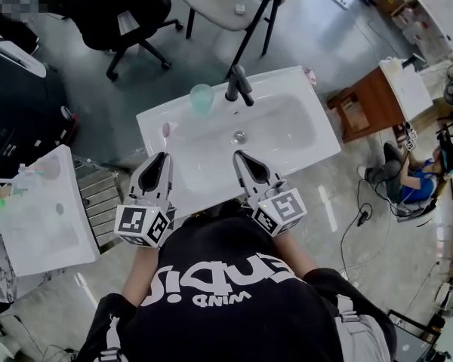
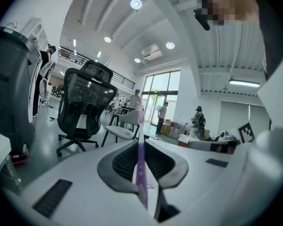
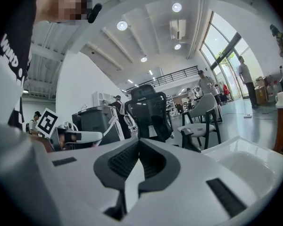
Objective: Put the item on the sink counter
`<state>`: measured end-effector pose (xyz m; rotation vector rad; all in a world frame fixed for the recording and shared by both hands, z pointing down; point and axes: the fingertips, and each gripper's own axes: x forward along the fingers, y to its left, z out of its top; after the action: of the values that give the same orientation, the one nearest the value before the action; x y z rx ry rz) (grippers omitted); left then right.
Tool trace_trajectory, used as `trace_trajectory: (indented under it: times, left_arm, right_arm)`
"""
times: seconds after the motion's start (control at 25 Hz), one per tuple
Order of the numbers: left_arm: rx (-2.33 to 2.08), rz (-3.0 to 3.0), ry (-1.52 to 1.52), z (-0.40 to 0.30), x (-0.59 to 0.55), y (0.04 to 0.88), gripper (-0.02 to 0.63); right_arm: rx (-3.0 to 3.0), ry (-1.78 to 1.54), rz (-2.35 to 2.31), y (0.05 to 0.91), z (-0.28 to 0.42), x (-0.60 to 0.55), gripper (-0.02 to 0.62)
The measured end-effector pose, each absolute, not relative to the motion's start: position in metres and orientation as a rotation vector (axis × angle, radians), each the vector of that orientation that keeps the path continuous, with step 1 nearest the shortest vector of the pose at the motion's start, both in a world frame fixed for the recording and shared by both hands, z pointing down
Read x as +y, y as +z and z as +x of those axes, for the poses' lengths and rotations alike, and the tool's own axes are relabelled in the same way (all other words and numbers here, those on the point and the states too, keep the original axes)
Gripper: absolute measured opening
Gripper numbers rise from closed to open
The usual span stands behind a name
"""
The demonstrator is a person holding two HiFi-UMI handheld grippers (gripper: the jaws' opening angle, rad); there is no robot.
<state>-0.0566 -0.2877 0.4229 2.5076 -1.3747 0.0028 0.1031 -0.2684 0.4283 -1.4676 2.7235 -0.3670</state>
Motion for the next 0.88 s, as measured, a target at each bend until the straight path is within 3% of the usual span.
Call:
trace_trajectory:
  times: [0.88]
  left_arm:
    - [-1.558,2.297,0.197,-0.068,-0.289,0.49,0.054]
  right_arm:
    - [2.865,-0.408,-1.236,0.441,0.089,-0.29,0.018]
